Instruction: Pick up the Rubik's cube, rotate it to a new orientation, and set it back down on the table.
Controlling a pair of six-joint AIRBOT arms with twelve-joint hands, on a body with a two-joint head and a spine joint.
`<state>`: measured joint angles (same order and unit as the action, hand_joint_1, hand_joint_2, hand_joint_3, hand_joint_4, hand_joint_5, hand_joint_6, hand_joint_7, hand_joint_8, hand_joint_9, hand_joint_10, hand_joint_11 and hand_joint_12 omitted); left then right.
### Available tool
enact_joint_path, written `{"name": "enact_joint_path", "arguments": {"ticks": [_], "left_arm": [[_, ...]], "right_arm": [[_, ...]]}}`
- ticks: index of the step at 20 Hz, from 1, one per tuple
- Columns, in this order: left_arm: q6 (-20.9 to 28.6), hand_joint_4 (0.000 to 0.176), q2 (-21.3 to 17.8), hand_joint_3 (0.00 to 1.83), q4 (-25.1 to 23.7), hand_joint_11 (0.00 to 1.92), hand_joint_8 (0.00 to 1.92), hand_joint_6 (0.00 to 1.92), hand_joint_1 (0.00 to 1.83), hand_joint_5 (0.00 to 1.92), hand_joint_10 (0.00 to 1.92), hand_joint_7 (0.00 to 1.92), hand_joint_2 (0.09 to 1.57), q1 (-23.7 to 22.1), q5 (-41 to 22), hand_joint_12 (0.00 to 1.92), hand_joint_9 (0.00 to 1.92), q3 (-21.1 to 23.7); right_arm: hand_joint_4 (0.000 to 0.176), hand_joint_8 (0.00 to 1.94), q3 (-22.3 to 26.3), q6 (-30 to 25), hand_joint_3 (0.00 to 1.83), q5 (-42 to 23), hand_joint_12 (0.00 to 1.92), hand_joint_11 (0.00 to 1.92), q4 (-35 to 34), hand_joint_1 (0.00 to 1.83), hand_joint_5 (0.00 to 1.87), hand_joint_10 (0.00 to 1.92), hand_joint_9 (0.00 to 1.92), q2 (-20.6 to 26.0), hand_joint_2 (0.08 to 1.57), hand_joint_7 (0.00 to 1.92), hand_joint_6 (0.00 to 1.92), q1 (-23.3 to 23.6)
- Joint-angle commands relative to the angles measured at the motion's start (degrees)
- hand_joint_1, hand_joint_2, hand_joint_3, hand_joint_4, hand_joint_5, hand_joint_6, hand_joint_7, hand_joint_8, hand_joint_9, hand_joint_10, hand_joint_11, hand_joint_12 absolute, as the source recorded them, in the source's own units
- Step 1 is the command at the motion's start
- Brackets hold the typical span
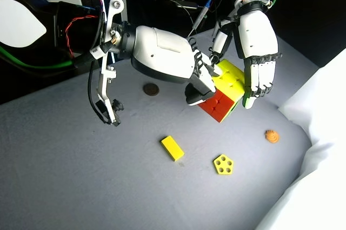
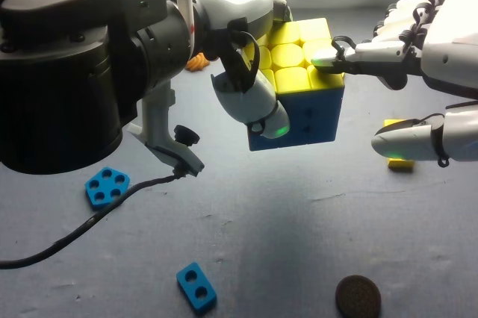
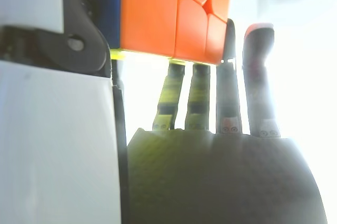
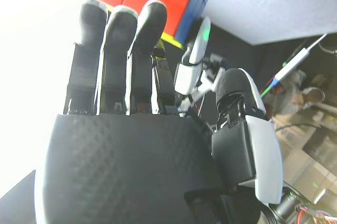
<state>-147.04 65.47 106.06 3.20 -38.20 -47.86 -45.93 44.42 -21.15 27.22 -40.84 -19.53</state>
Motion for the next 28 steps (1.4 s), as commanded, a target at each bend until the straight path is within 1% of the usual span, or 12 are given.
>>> {"name": "enact_joint_path", "arguments": {"ticks": [1, 2, 3, 4, 5, 7, 13, 16, 19, 20, 22, 28], "left_arm": [[0.3, 0.000, -0.4, 0.00, -3.7, 0.37, 1.90, 1.53, 1.08, 0.58, 1.92, 0.48, 1.38, -0.9, 1.3, 1.92, 0.35, 0.0], [0.3, 0.000, -0.4, 0.01, -3.7, 0.38, 1.89, 1.51, 1.23, 0.56, 1.87, 0.46, 1.37, -0.9, 1.3, 1.92, 0.46, 0.0], [0.3, 0.000, -0.4, 0.02, -3.7, 0.37, 1.90, 1.57, 1.25, 0.52, 1.86, 0.44, 1.38, -0.9, 1.3, 1.92, 0.47, -0.1], [0.3, 0.000, -0.4, 0.01, -3.7, 0.37, 1.91, 1.60, 1.09, 0.52, 1.91, 0.47, 1.39, -0.9, 1.3, 1.92, 0.37, -0.1], [0.3, 0.000, -0.4, 0.01, -3.7, 0.36, 1.92, 1.62, 1.04, 0.51, 1.92, 0.46, 1.41, -0.9, 1.3, 1.92, 0.33, -0.1], [0.3, 0.000, -0.4, 0.00, -3.7, 0.38, 1.90, 1.57, 1.06, 0.54, 1.92, 0.49, 1.39, -1.0, 1.3, 1.92, 0.35, -0.1], [0.3, 0.000, -0.4, 0.00, -3.7, 0.38, 1.88, 1.67, 1.03, 0.47, 1.92, 0.50, 1.41, -1.0, 1.3, 1.92, 0.36, -0.1], [0.3, 0.000, -0.4, 0.00, -3.7, 0.36, 1.92, 1.57, 1.06, 0.53, 1.92, 0.48, 1.40, -1.0, 1.3, 1.92, 0.33, -0.1], [0.3, 0.000, -0.4, 0.00, -3.7, 0.35, 1.92, 1.61, 1.04, 0.51, 1.92, 0.46, 1.41, -1.0, 1.3, 1.92, 0.32, -0.1], [0.3, 0.000, -0.4, 0.00, -3.7, 0.36, 1.92, 1.48, 1.09, 0.60, 1.92, 0.47, 1.38, -1.0, 1.3, 1.92, 0.33, -0.1], [0.3, 0.000, -0.4, 0.00, -3.7, 0.36, 1.92, 1.58, 1.05, 0.53, 1.92, 0.47, 1.40, -1.0, 1.3, 1.92, 0.32, -0.2], [0.3, 0.000, -0.4, 0.00, -3.7, 0.33, 1.92, 1.51, 1.08, 0.58, 1.92, 0.47, 1.39, -1.1, 1.3, 1.92, 0.31, -0.2]], "right_arm": [[0.000, 1.39, 0.0, 0.2, 0.00, -5.5, 1.92, 0.48, -1.2, 0.02, 0.24, 1.84, 0.50, 0.1, 1.28, 0.55, 0.02, 0.5], [0.000, 1.39, 0.1, 0.2, 0.00, -5.5, 1.92, 0.47, -0.9, 0.01, 0.25, 1.84, 0.50, 0.0, 1.28, 0.55, 0.02, 0.2], [0.000, 1.39, 0.2, 0.2, 0.00, -5.5, 1.92, 0.46, -0.1, 0.01, 0.22, 1.85, 0.50, -0.1, 1.28, 0.55, 0.01, -0.1], [0.000, 1.40, 0.3, 0.2, 0.00, -5.6, 1.92, 0.47, 0.9, 0.00, 0.22, 1.85, 0.51, -0.1, 1.29, 0.55, 0.01, -0.5], [0.000, 1.40, 0.5, 0.2, 0.00, -5.6, 1.92, 0.47, 1.4, 0.00, 0.22, 1.85, 0.50, -0.2, 1.29, 0.55, 0.00, -1.0], [0.000, 1.40, 0.7, 0.2, 0.00, -5.7, 1.92, 0.46, 1.6, 0.00, 0.24, 1.85, 0.50, -0.2, 1.28, 0.54, 0.01, -1.6], [0.000, 1.43, 1.2, 0.2, 0.00, -6.0, 1.92, 0.45, 2.4, 0.02, 0.22, 1.87, 0.48, -0.2, 1.28, 0.52, 0.01, -2.8], [0.000, 1.41, 1.5, 0.3, 0.00, -6.0, 1.92, 0.47, 2.7, 0.00, 0.22, 1.85, 0.50, -0.2, 1.29, 0.55, 0.01, -3.4], [0.000, 1.41, 1.6, 0.3, 0.00, -6.0, 1.92, 0.47, 2.7, 0.01, 0.23, 1.87, 0.50, -0.2, 1.29, 0.54, 0.01, -3.7], [0.000, 1.41, 1.6, 0.4, 0.00, -6.0, 1.92, 0.46, 2.7, 0.00, 0.23, 1.86, 0.49, -0.2, 1.29, 0.53, 0.01, -3.8], [0.000, 1.41, 1.6, 0.4, 0.00, -6.0, 1.92, 0.46, 2.8, 0.00, 0.24, 1.86, 0.47, -0.2, 1.29, 0.52, 0.01, -4.1], [0.000, 1.43, 1.8, 0.8, 0.00, -6.0, 1.92, 0.48, 2.8, 0.00, 0.24, 1.86, 0.50, -0.2, 1.29, 0.54, 0.01, -4.9]]}}
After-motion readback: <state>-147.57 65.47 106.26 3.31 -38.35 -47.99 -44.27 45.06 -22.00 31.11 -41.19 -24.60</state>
